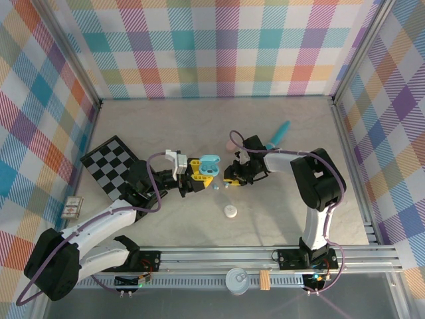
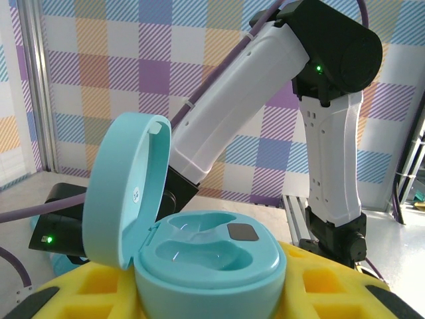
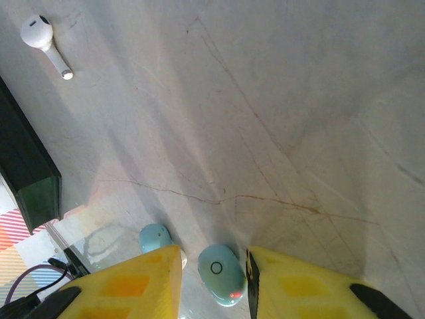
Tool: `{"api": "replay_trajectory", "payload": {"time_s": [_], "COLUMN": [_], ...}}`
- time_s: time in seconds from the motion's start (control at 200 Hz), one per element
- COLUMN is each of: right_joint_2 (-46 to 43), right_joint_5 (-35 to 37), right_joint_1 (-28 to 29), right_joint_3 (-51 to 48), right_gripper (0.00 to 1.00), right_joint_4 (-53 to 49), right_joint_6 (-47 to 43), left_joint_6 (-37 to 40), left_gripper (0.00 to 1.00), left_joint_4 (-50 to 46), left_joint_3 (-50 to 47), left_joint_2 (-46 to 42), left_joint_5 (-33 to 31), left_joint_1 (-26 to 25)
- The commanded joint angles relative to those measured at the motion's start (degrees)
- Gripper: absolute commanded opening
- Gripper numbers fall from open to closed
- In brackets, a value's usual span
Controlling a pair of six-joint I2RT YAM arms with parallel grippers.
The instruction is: Insert wireless bluetooth earbuds into charging case
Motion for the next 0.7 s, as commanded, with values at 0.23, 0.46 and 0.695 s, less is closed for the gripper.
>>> {"api": "replay_trajectory", "payload": {"time_s": [0.23, 0.46, 0.695], "right_joint_2": [1.25, 1.38, 2.77], "right_joint_5": [-2.63, -0.54, 1.21], "right_joint_1": [1.06, 1.87, 2.57], "right_joint_3": [0.81, 1.75, 3.22], "right_gripper": [0.27, 0.28, 0.26], "right_joint_4": [-1.21, -4.54, -6.28], "right_joint_6": [-2.34, -5.03, -6.11], "left_joint_6": [0.30, 0.30, 0.21], "left_gripper": [0.26, 0.26, 0.26], "left_joint_4": [2.07, 2.06, 2.06], "left_joint_3": [-0.61, -0.61, -0.78], "left_joint_2": [-1.27, -1.10, -1.34], "left_joint_5": [0.88, 0.98, 0.87], "left_joint_1": [0.61, 0.61, 0.61]}}
